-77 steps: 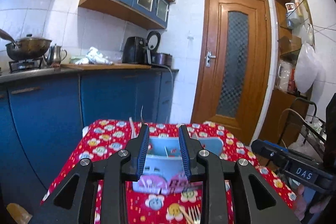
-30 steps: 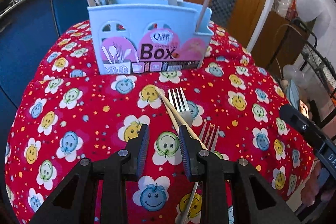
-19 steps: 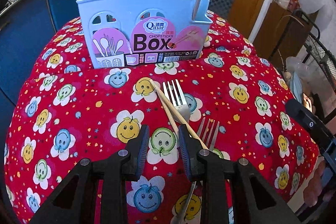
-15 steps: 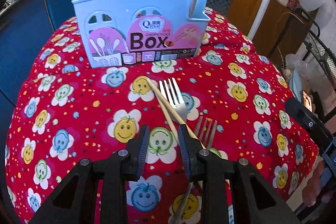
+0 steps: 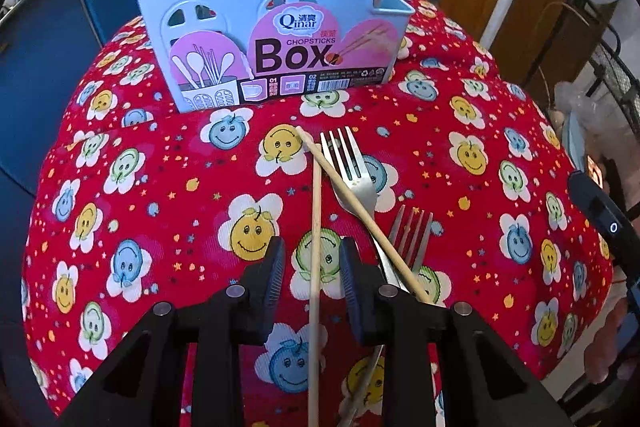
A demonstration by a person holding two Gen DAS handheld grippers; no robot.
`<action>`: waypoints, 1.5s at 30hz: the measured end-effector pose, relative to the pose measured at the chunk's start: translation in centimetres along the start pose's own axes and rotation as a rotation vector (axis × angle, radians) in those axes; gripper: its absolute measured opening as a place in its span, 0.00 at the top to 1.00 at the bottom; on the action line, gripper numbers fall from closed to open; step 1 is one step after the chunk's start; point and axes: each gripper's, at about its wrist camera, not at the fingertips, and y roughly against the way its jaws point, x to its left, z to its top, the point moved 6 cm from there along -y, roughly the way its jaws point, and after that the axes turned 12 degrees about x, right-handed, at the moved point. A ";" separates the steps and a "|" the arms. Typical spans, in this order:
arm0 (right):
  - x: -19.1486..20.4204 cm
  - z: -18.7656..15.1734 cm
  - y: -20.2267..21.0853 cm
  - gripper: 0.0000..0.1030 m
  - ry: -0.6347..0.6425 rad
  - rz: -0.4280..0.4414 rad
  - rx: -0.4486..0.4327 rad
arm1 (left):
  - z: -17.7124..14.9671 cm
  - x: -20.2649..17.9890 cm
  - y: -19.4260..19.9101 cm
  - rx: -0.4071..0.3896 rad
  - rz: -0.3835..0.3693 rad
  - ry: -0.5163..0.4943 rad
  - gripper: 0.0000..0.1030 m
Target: Organize utensils
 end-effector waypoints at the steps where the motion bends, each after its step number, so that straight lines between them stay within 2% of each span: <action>1: 0.0 0.0 0.0 0.58 -0.002 0.001 0.000 | 0.1 0.0 0.0 0.006 0.000 -0.005 0.73; 3: 0.0 0.0 0.0 0.58 -0.003 0.005 0.002 | 0.4 0.0 -0.2 0.018 -0.005 -0.010 0.74; 6: 0.0 -0.2 -0.1 0.58 -0.004 0.009 0.006 | 0.8 0.1 -0.4 0.034 -0.006 -0.025 0.83; 8: 0.0 -0.2 -0.1 0.57 -0.004 0.011 0.007 | 1.1 0.3 -0.4 0.041 -0.014 -0.021 0.93; 11: 0.1 -0.2 -0.1 0.57 -0.005 0.013 0.007 | 1.2 1.0 -0.5 0.048 -0.058 0.014 0.97; 16: 0.2 -0.3 -0.1 0.57 -0.003 0.012 0.014 | 0.7 2.7 -0.1 0.021 -0.161 0.096 0.97; 19: 0.5 -0.3 -0.2 0.57 0.002 0.009 0.019 | 0.1 3.6 0.7 -0.027 -0.180 0.128 0.97; 26: 2.1 -0.2 -1.2 0.57 0.039 0.012 0.065 | -1.0 6.0 4.1 -0.199 -0.199 0.185 0.97; 35: 6.0 0.5 -3.1 0.57 0.152 0.016 0.158 | -1.9 7.8 8.7 -0.427 -0.123 0.183 0.97; 45: 10.7 0.1 -7.3 0.57 0.296 0.006 0.310 | -2.4 9.4 10.1 -0.532 -0.115 0.197 0.97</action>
